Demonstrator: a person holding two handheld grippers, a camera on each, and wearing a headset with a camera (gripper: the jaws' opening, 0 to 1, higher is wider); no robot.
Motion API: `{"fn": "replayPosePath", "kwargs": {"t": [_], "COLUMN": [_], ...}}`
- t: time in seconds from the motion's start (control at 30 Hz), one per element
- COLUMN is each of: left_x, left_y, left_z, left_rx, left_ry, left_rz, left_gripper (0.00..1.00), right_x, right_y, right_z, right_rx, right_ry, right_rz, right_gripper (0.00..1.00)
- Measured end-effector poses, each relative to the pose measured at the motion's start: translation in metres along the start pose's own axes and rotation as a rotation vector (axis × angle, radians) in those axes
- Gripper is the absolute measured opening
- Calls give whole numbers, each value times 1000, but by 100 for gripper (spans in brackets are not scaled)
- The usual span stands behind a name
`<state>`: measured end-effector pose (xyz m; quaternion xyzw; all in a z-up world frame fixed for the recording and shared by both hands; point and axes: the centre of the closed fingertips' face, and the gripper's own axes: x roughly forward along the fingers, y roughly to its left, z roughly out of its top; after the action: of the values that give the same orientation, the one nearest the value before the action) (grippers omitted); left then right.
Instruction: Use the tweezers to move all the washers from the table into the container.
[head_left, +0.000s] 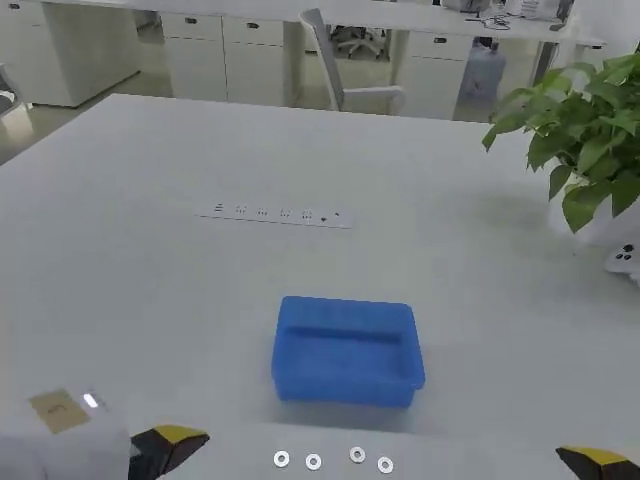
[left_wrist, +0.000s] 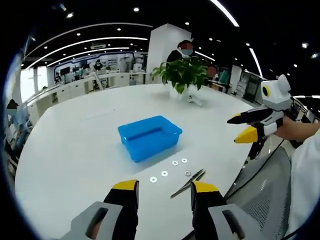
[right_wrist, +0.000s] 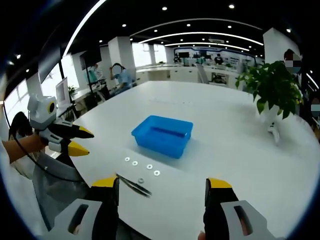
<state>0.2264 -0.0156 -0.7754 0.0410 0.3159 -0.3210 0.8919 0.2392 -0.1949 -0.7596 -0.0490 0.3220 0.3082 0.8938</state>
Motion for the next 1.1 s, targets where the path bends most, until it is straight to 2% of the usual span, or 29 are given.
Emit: {"fn": "replayPosePath", "kwargs": {"t": [0.1,0.13,0.23,0.33,0.43,0.5,0.63,0.8,1.0,1.03,1.07,1.1], "left_x": [10,14,27,39,51,59,72,83,85,86,85,85], "left_y": [-4,-4,-13,-15,-18,-22,-27,-28,-27,-27,-25,-25], "left_z": [-6,-7,-13,-19,-30,-36,-52,-63,-69,-67,-70,-69], "left_rx": [60,68,108,147,205,237,290,326,351,374,368,372], "left_ry": [43,51,74,94,148,162,221,258,277,260,278,274], "left_rz": [-57,-61,-139,-177,-218,-241,-271,-301,-325,-339,-327,-333], "left_gripper": [28,27,21,14,13,12,12,12,9,8,7,7], "right_x": [1,1,1,2,2,2,2,2,1,1,1,1], "right_y": [0,0,1,2,3,2,3,4,3,3,3,3], "right_z": [-3,-3,-4,-4,-4,-4,-3,-2,0,0,0,1], "right_rx": [-6,-5,-4,-8,-16,-17,-16,-23,-24,-22,-21,-21], "right_ry": [9,10,13,16,21,19,15,17,10,8,8,8], "right_rz": [7,8,16,26,31,32,34,40,36,35,34,34], "right_gripper": [68,68,68,68,69,69,69,69,68,68,68,68]}}
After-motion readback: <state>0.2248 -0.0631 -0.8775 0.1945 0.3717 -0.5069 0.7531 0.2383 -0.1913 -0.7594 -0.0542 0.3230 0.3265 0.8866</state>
